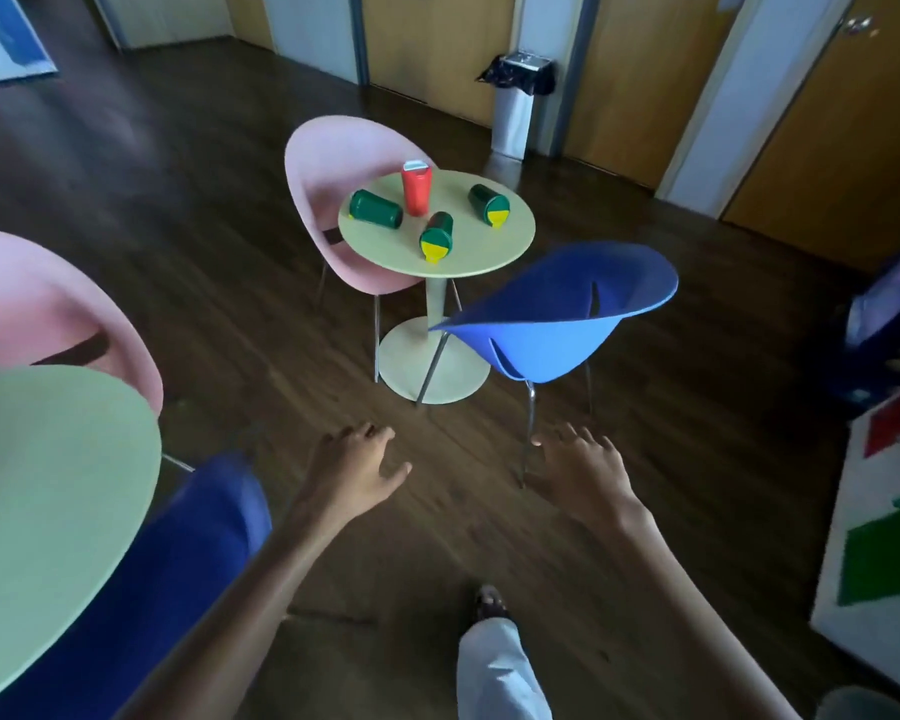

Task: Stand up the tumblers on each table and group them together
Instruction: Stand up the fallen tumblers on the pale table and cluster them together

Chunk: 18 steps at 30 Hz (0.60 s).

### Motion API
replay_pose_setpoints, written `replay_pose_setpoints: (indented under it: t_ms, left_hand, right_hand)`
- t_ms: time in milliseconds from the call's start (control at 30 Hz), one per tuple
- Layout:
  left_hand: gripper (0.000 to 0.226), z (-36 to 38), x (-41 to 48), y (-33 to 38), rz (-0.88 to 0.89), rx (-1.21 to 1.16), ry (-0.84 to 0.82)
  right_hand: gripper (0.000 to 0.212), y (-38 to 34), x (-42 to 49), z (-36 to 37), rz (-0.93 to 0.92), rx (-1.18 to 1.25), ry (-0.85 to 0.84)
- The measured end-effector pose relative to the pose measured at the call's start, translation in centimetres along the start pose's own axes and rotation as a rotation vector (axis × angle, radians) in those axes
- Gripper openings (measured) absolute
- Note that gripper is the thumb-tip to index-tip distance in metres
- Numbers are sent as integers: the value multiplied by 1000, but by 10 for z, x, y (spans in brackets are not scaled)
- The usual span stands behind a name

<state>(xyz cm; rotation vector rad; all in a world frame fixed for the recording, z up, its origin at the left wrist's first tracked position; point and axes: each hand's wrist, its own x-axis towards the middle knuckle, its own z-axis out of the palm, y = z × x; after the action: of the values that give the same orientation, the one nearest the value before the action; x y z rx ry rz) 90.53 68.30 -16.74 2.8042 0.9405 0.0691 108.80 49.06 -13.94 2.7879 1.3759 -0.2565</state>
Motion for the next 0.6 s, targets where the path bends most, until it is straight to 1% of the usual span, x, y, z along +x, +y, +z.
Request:
replay_pose_setpoints:
  t_ms: [167, 367, 467, 600]
  left_hand:
    - [52, -12, 80, 0, -134, 50, -20]
    - [54, -24, 155, -27, -243, 24, 10]
    - [54, -26, 198, -49, -280, 3, 30]
    - [52, -17, 267, -90, -313, -55, 10]
  right_hand:
    - [47, 17, 110, -21, -156, -34, 15]
    - [37, 12, 231, -37, -201, 2, 56]
    - [39, -1, 289, -41, -218, 69, -1]
    - [49, -26, 366, -46, -256, 86, -51]
